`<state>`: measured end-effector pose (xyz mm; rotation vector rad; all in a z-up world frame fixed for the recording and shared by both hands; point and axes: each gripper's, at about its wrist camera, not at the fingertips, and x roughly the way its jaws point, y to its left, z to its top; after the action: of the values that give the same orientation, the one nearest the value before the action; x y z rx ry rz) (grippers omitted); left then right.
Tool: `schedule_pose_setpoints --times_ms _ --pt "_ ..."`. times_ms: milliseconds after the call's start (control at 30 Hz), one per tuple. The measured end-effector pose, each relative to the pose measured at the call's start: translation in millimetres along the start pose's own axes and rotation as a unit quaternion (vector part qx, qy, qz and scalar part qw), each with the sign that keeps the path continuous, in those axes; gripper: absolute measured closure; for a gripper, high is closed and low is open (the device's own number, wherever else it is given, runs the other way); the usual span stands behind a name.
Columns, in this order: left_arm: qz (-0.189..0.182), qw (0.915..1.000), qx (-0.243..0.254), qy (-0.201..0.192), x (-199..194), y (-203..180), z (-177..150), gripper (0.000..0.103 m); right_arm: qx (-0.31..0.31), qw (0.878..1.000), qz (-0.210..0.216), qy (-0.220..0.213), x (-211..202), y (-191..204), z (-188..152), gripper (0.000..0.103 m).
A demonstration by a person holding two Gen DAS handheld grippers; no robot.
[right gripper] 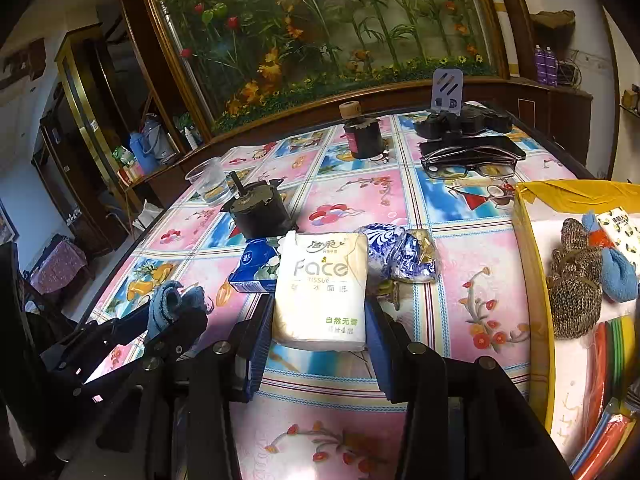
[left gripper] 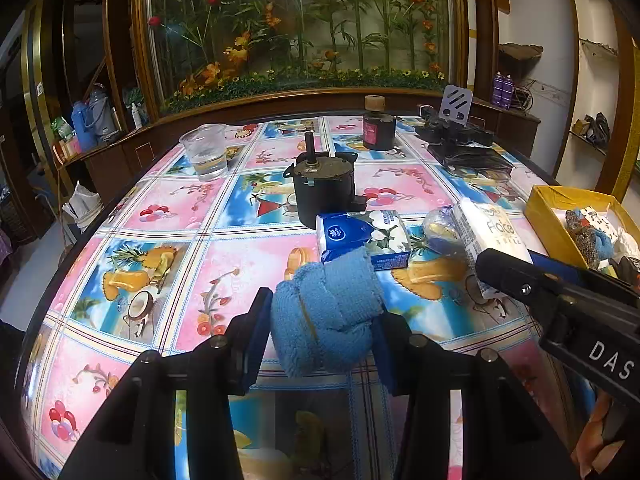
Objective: Organize soft objects
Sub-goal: 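Lift the blue sock and white Face tissue pack off the table with both tools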
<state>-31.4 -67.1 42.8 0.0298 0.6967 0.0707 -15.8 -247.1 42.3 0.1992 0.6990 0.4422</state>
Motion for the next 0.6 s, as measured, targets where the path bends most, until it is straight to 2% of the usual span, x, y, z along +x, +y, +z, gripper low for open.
schedule_pose_setpoints --times_ms 333,600 --pt "0.000 1.0000 0.000 0.000 0.6 0.6 -0.1 0.059 0.002 1.000 -0.003 -0.006 -2.1 -1.6 -0.1 0.056" --pt "0.002 0.9999 -0.011 -0.001 1.2 6.1 -0.1 0.059 -0.019 0.999 -0.026 -0.031 -7.6 5.0 2.2 0.056"
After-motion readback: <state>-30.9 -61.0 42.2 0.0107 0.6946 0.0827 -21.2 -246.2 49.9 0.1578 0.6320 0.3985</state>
